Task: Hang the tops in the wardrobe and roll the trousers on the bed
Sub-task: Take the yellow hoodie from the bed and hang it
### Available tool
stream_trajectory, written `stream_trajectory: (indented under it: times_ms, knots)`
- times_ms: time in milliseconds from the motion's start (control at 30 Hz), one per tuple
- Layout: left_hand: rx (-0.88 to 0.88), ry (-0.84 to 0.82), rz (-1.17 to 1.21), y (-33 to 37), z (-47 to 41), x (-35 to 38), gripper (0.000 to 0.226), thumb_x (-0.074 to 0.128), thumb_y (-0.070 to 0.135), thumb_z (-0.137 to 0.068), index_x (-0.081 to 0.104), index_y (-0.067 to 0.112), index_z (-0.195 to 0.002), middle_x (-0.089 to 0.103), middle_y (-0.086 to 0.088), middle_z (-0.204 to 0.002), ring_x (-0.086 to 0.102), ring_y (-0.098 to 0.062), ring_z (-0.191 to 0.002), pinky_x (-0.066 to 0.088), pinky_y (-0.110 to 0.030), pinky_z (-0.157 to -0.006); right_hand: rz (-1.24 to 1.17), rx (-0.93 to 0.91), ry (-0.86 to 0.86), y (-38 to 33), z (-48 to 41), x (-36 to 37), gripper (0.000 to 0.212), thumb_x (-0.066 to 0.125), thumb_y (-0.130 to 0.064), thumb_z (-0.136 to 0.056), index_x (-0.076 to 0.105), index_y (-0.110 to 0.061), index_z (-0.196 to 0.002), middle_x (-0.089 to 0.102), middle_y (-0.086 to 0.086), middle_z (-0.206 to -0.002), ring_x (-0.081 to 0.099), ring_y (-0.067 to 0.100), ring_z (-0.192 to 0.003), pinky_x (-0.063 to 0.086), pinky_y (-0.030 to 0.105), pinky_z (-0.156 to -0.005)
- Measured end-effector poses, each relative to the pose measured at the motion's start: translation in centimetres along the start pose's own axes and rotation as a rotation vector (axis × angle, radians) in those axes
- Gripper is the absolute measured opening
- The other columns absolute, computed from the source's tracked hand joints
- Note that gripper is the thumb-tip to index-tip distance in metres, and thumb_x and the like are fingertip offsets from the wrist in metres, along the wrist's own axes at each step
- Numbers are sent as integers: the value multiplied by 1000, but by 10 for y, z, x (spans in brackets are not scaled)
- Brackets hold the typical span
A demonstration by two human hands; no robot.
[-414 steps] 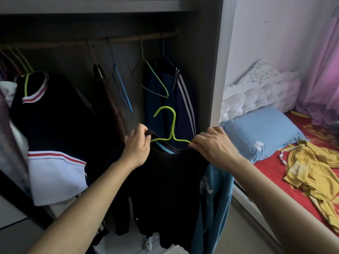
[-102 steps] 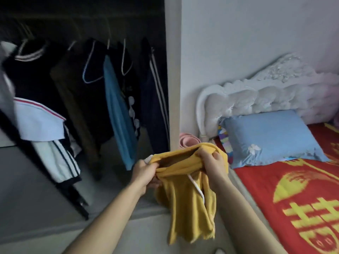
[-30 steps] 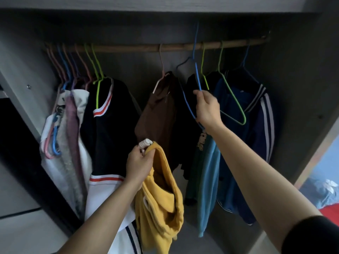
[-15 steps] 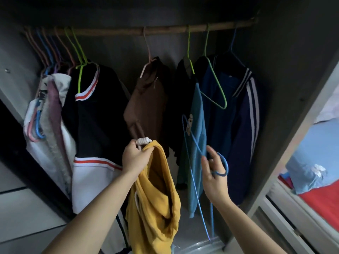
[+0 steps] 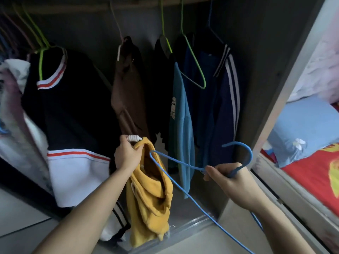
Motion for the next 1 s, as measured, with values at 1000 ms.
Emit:
stream_trajectory:
  times_ms: [1000]
  knots:
    - [563, -555, -79, 122, 61, 60, 70, 72, 64, -72, 49, 37, -132, 41, 9, -132, 44, -8, -121, 39, -26, -101, -431, 60, 141, 5, -79, -13, 28, 59, -21, -93, 61, -19, -66, 52, -6, -55, 51, 14, -52, 43, 26, -45]
Point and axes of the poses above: each hand's wrist, its own z-axis away from the middle knuckle, its own x-axis out of the palm, y = z × x, the point moved 10 cm from there along -z, towards the middle knuckle
